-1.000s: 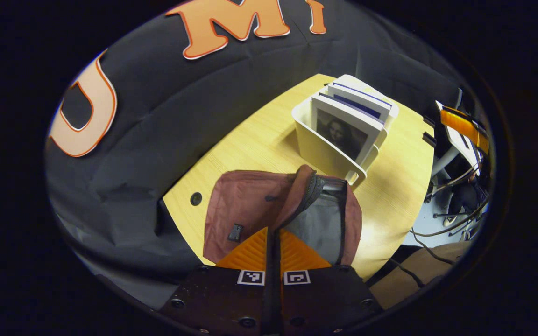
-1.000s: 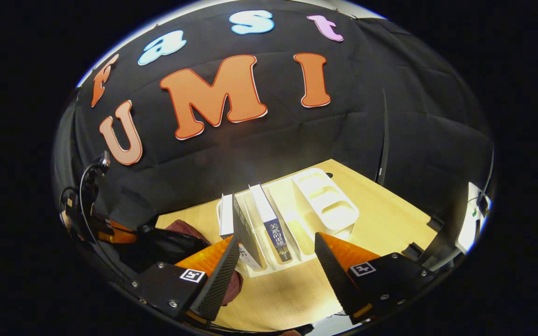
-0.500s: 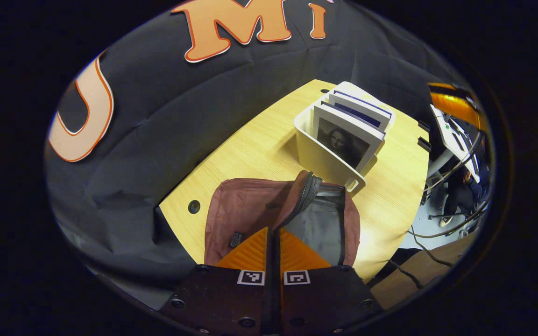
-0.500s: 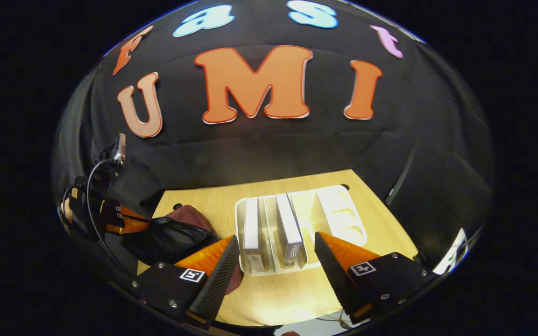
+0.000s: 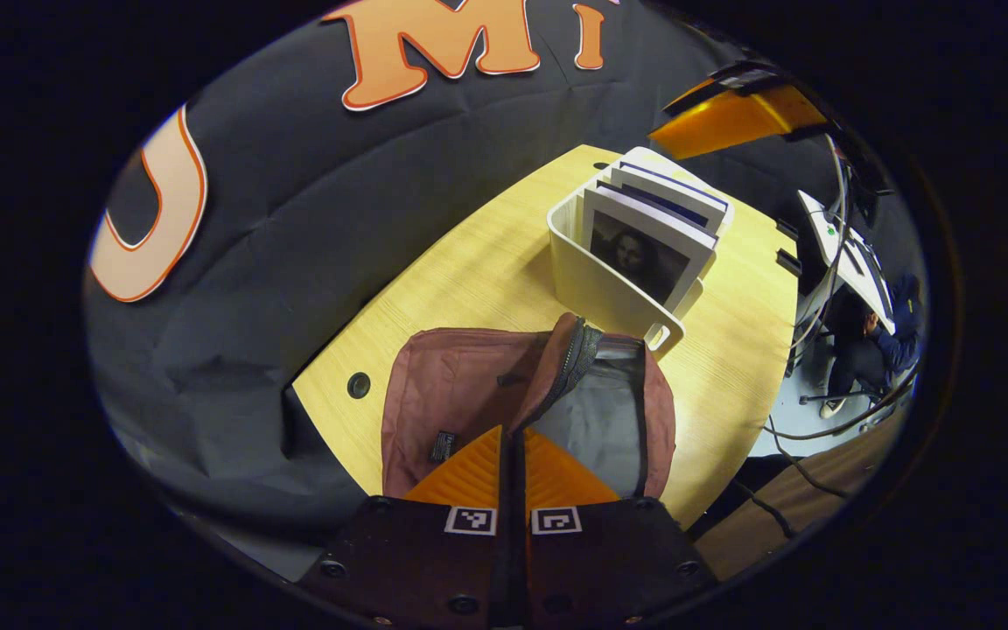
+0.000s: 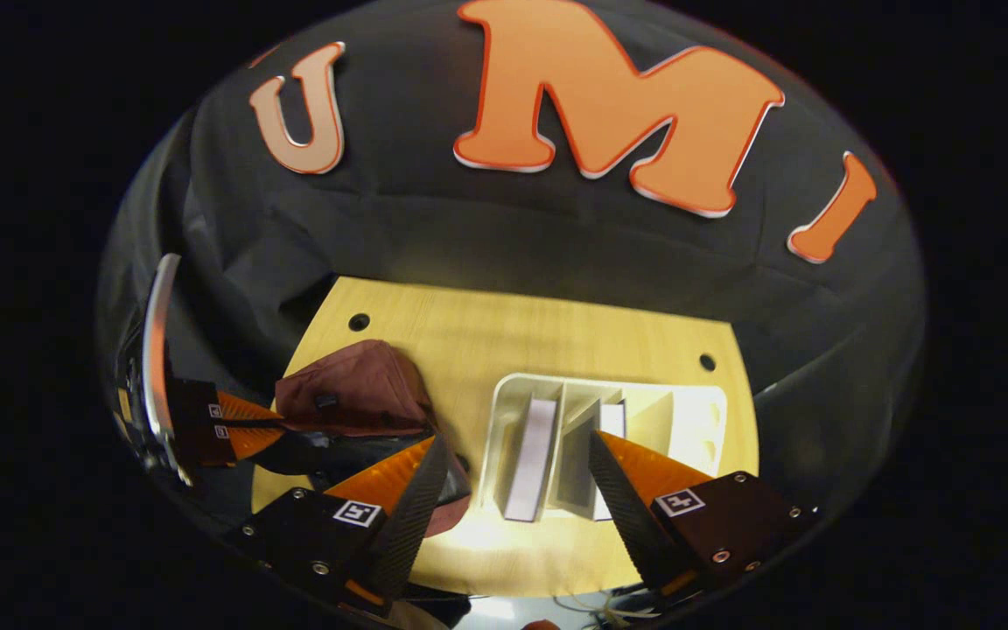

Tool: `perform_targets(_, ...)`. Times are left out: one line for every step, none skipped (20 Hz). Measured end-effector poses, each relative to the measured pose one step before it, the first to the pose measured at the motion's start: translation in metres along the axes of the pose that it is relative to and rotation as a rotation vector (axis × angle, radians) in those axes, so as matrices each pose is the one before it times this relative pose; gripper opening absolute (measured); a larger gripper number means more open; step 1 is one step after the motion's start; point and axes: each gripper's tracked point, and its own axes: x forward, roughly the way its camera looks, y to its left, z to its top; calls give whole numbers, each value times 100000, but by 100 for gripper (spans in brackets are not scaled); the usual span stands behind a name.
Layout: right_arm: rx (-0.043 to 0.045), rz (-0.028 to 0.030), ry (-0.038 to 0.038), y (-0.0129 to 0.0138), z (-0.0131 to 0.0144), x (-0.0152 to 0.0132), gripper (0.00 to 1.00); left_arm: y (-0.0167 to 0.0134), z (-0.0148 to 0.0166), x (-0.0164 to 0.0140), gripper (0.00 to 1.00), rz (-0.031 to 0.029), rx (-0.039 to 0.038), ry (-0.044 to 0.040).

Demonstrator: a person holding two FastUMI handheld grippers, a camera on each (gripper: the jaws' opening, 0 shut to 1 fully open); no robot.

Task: Open the schoolbag, grab two books from the bookshelf and put them into the schoolbag.

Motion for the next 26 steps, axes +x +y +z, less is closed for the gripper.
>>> perform_targets(-409,1176,4463,341,-226,1118,98,81,-159,3,1,81,307,184)
perform_targets(-213,309,3672,44,-393,999,98,179,34,-21,0,272,335,44)
perform_targets(-408,-632,3929,-250,-389,904,98,211,-129,-139,0,348,-39,75)
perform_targets(215,-2965,2199,-567,-35,999,98,207,46,-40,0,87,-126,76)
perform_targets(-686,-1621,3629,-433,-387,1195,98,26,-99,-10,1,-11,-22,223)
perform_targets(305,-889,2564,-413,-169,882,98,14,-22,136,1,-166,153,154)
perform_targets(1054,121,2869,-406,-400,953,98,-51,70,-41,1,-335,61,182)
perform_targets(1642,460,3117,-220,-300,897,98,-123,16,95,1,-452,83,141)
perform_targets(2380,20,2569,-354,-311,849,98,-91,-30,37,1,-368,22,172)
perform_targets(2574,-389,3286,-329,-327,775,98,-79,-18,-85,1,-236,150,137)
perform_targets(1776,-301,2910,-238,-437,784,98,11,-46,37,1,153,524,167)
perform_targets(728,-682,1509,-332,-80,704,98,-14,-11,-35,1,91,516,208)
perform_targets(345,-137,1830,-296,-288,671,99,-75,-110,-85,1,-107,28,217)
perform_targets(1194,213,957,-37,-106,527,99,-160,19,-22,1,-441,-230,299)
perform_targets(1389,871,1489,116,-196,449,98,-77,-130,147,1,-93,77,157)
perform_targets(2443,939,837,-24,-5,158,97,92,-53,-69,1,332,22,220)
perform_targets(2778,254,658,-6,-98,507,88,-35,-63,-25,1,61,-106,252)
perform_targets(2061,-157,626,-306,-139,397,71,22,-33,-51,1,109,-56,115)
perform_targets(1610,-499,636,-276,-126,383,55,-82,-21,-82,1,50,246,46)
perform_targets(2080,868,689,-14,-42,-36,57,76,20,26,1,355,89,-142)
perform_targets(1443,2160,-270,516,-60,394,41,21,7,30,1,266,426,-152)
perform_targets(-1775,-55,-1795,-283,342,89,39,-21,74,46,1,286,23,-17)
perform_targets(-637,-330,-889,-238,39,-104,35,-159,-108,56,1,-337,-251,81)
perform_targets(1048,-316,-459,-4,-63,-283,35,-105,-45,233,1,-288,-285,111)
perform_targets(860,603,-10,234,-147,-23,33,-111,-35,15,1,-17,-102,241)
perform_targets(1147,154,-1015,-13,149,-264,33,-116,-23,78,1,-154,64,233)
